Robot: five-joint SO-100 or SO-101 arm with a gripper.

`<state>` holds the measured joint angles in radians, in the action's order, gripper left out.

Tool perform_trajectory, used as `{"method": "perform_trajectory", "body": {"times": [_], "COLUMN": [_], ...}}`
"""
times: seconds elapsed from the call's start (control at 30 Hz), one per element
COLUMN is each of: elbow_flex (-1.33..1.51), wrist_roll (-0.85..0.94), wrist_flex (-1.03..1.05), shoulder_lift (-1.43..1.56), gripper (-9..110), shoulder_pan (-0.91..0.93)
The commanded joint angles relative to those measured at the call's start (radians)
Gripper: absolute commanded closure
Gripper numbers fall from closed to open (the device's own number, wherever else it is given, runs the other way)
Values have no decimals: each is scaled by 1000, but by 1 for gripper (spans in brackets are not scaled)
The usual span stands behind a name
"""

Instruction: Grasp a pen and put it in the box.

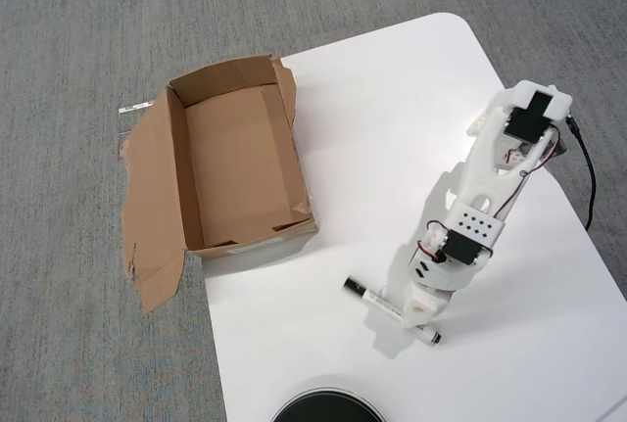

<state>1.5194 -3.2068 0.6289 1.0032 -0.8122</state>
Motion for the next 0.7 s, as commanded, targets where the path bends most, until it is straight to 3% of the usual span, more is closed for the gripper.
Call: {"method": "perform_trajectory", "body": {"times": [0.0, 0.4, 0.67], "elbow_flex": [13, -5, -4], "wrist_roll": [-412, -409, -407], "wrist_flex": [0, 0, 2], "shoulder_lift": [-21, 12, 288], "gripper": [101, 101, 101], "shoulder_pan": [-5, 10, 104]}}
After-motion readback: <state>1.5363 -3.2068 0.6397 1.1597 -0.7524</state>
